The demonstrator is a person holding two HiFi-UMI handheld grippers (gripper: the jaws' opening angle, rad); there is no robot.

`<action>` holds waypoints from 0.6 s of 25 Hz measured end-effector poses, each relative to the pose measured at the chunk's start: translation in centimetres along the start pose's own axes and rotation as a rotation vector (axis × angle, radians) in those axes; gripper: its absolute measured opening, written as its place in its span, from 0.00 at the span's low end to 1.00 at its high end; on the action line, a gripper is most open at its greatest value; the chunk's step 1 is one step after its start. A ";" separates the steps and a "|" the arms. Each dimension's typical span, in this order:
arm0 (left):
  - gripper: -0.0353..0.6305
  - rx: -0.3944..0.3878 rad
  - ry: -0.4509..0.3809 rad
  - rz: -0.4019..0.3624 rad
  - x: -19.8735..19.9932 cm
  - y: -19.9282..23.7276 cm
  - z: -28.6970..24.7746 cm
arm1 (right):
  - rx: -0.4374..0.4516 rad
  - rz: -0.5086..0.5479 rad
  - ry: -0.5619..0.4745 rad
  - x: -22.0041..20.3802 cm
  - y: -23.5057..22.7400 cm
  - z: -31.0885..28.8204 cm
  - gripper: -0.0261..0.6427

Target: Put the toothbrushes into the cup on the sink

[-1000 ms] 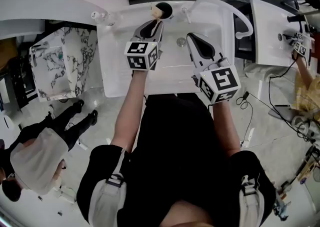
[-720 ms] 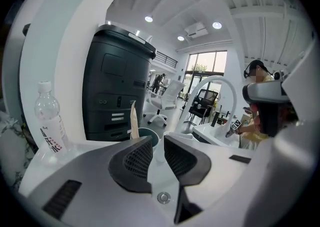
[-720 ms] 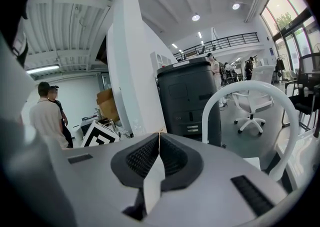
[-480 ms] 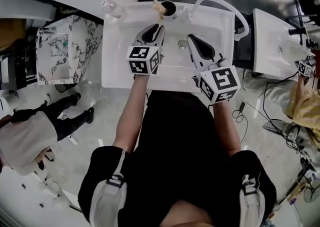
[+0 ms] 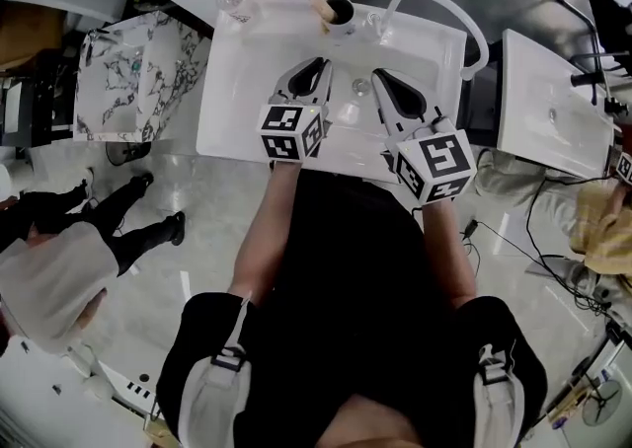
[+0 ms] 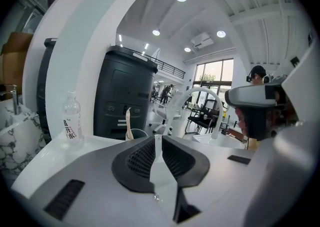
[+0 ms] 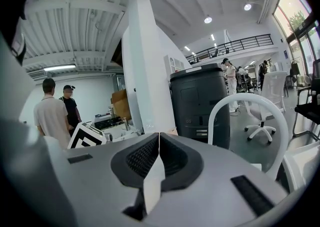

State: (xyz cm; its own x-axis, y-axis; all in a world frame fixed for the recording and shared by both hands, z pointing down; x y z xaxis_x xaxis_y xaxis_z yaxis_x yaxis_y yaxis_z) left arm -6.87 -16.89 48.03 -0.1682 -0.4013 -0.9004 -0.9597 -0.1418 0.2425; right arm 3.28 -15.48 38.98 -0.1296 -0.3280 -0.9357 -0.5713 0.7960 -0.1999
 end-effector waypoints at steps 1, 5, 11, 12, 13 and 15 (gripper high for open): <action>0.13 0.003 -0.011 0.001 0.2 -0.1 0.4 | 0.004 -0.001 0.000 -0.1 0.1 0.0 0.08; 0.11 0.017 -0.041 -0.001 0.9 -0.1 1.6 | 0.007 -0.012 0.011 -0.7 0.7 0.1 0.08; 0.10 0.007 -0.053 -0.005 1.1 0.4 3.4 | -0.009 -0.019 0.012 -0.6 2.0 -0.3 0.08; 0.10 0.001 -0.054 -0.008 1.2 0.5 3.8 | -0.017 -0.021 0.010 -0.5 2.3 -0.4 0.08; 0.10 -0.007 -0.055 -0.009 1.3 0.7 4.3 | -0.026 -0.026 0.010 -0.4 2.6 -0.6 0.08; 0.09 -0.023 -0.052 -0.012 1.5 1.1 5.2 | -0.045 -0.039 0.014 -0.3 3.5 -0.9 0.08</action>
State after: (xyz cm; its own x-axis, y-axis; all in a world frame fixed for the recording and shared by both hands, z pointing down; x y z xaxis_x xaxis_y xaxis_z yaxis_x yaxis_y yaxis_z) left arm -9.36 -12.91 45.09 -0.1688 -0.3520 -0.9206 -0.9565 -0.1670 0.2393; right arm 0.59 -13.07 38.88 -0.1178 -0.3656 -0.9233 -0.6120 0.7590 -0.2224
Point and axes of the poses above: the fingertips, and each gripper's own axes: z backward along the fingers, y to its left, x out of its top, the point moved 1 cm from there along z, backward along the fingers, and after that the axes turned 2 degrees about x, right-handed, at the moved point
